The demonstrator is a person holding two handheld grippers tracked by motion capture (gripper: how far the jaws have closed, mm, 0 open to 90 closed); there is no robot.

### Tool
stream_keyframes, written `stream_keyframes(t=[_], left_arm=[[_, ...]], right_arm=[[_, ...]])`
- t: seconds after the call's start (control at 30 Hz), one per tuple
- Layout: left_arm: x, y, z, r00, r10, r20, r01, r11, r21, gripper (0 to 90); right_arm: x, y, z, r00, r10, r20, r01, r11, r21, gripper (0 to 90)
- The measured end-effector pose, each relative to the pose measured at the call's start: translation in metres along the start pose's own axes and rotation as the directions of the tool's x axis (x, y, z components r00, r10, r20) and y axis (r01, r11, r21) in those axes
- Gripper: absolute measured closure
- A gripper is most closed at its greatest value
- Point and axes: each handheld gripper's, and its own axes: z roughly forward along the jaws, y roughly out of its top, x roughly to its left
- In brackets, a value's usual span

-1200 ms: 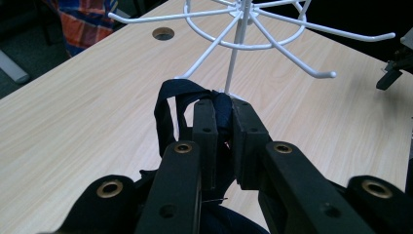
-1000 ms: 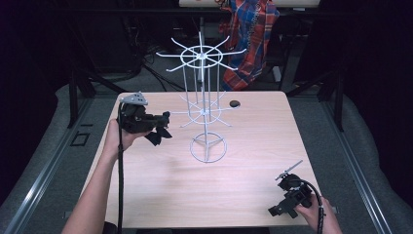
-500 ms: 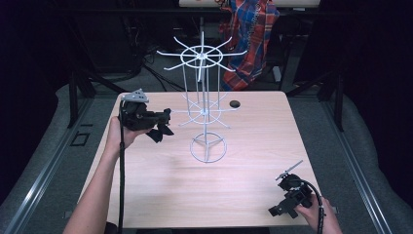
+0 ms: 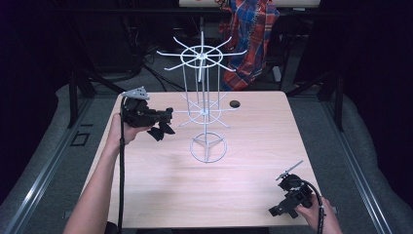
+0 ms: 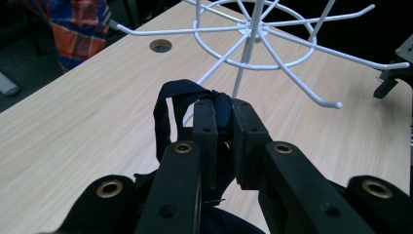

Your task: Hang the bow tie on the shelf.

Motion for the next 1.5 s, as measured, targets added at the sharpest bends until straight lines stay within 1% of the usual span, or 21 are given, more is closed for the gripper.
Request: stream_keyframes(t=[0.03,0.1,0.17,0.2,0.23,0.33,0.37,0.4,0.53,0.57,0.63,0.73,0.83,0.9,1.03,1.13,1.17,1.33,1.5], left_arm=[[0.0,0.0,0.001,1.0,0.003,0.005,-0.003,1.0,0.004,82.3],[-0.002,0.001,0.003,0.9999,0.012,0.009,-0.012,0.9999,0.01,82.3],[-0.003,0.001,0.006,0.9998,0.012,0.015,-0.013,0.9998,0.017,82.3],[-0.003,0.001,0.008,0.9998,0.014,0.017,-0.014,0.9997,0.02,82.3],[-0.004,0.001,0.009,0.9997,0.013,0.02,-0.014,0.9996,0.023,82.2],[-0.005,0.001,0.014,0.9995,0.018,0.024,-0.019,0.9992,0.036,82.2],[-0.005,0.002,0.015,0.9995,0.022,0.023,-0.022,0.999,0.039,82.2],[-0.006,0.002,0.017,0.9994,0.025,0.023,-0.026,0.9989,0.04,82.2],[-0.009,0.003,0.023,0.9989,0.037,0.028,-0.038,0.9978,0.053,82.2],[-0.01,0.003,0.024,0.9988,0.04,0.027,-0.042,0.9977,0.053,82.2],[-0.01,0.003,0.026,0.9987,0.042,0.03,-0.044,0.9971,0.061,82.2],[-0.013,0.002,0.03,0.9983,0.05,0.031,-0.052,0.9964,0.067,82.2],[-0.015,0.002,0.035,0.9976,0.062,0.029,-0.064,0.995,0.077,82.2],[-0.017,0.002,0.038,0.9976,0.063,0.026,-0.065,0.9949,0.077,82.2],[-0.02,0.002,0.042,0.9966,0.081,0.015,-0.082,0.9923,0.093,82.2],[-0.022,0.002,0.044,0.996,0.089,0.003,-0.089,0.9921,0.089,82.1],[-0.023,0.002,0.045,0.9957,0.092,0.001,-0.092,0.9919,0.087,82.1],[-0.025,0.002,0.047,0.9949,0.101,-0.004,-0.1,0.9922,0.074,82.0],[-0.028,0.001,0.051,0.993,0.118,-0.005,-0.117,0.9901,0.077,82.0]], right_arm=[[0.0,0.0,0.001,1.0,0.006,-0.006,-0.006,1.0,-0.007,7.5],[0.001,0.0,0.001,1.0,0.007,-0.004,-0.007,1.0,-0.01,7.5],[0.001,0.0,0.001,1.0,0.008,-0.004,-0.008,1.0,-0.012,7.5],[0.001,0.0,0.0,1.0,0.007,0.003,-0.007,1.0,0.0,7.5],[0.001,0.0,0.0,1.0,0.008,0.001,-0.008,1.0,0.004,7.5],[0.0,-0.001,0.0,1.0,0.009,-0.002,-0.009,1.0,0.003,7.5],[0.0,0.0,-0.001,1.0,0.006,0.004,-0.006,1.0,0.01,7.5],[0.0,0.0,0.0,0.9999,0.01,-0.003,-0.01,1.0,0.005,7.5],[0.0,-0.001,0.0,0.9999,0.011,-0.003,-0.011,1.0,0.004,7.5],[0.001,-0.001,0.001,0.9997,0.022,-0.014,-0.022,1.0,-0.009,7.5],[0.0,-0.001,0.0,0.9998,0.013,-0.013,-0.013,1.0,-0.003,7.5],[0.001,-0.001,0.0,0.9999,0.013,-0.006,-0.013,1.0,0.0,7.5],[0.0,0.0,-0.001,1.0,0.0,0.001,0.0,1.0,0.017,7.5],[0.0,0.0,-0.001,1.0,0.003,-0.001,-0.003,1.0,0.013,7.5],[0.001,0.0,-0.001,1.0,0.004,-0.001,-0.004,1.0,0.012,7.5],[0.0,0.0,-0.001,1.0,0.0,0.005,0.0,1.0,0.015,7.5],[0.001,0.0,-0.001,1.0,0.005,0.0,-0.005,1.0,0.008,7.5],[0.001,-0.001,-0.001,1.0,0.004,0.0,-0.004,1.0,0.01,7.5],[0.0,0.0,-0.001,1.0,0.002,0.003,-0.002,1.0,0.016,7.6]])
